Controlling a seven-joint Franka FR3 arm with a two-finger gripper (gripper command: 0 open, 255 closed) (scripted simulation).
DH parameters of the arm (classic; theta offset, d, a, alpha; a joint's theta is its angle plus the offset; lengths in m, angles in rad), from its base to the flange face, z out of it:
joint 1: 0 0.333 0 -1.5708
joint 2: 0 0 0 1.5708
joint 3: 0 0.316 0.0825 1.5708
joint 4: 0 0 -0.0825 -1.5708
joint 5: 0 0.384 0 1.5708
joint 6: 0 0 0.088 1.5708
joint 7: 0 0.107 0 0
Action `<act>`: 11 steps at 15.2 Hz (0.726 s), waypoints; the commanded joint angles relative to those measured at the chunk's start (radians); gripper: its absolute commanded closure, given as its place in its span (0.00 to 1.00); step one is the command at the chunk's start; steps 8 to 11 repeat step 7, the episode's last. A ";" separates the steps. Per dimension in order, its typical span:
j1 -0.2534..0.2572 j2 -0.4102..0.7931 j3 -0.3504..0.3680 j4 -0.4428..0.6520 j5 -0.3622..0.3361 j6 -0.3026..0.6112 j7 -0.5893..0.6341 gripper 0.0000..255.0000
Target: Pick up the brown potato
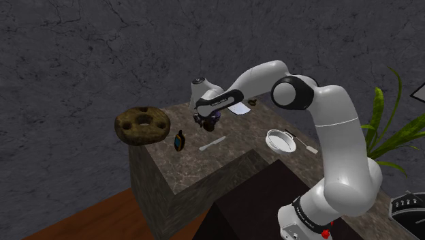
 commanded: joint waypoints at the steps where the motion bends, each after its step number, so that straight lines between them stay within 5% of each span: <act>1: -0.002 -0.023 0.003 -0.011 0.004 -0.011 -0.005 1.00; 11: -0.005 -0.066 0.010 -0.026 0.012 -0.038 -0.017 1.00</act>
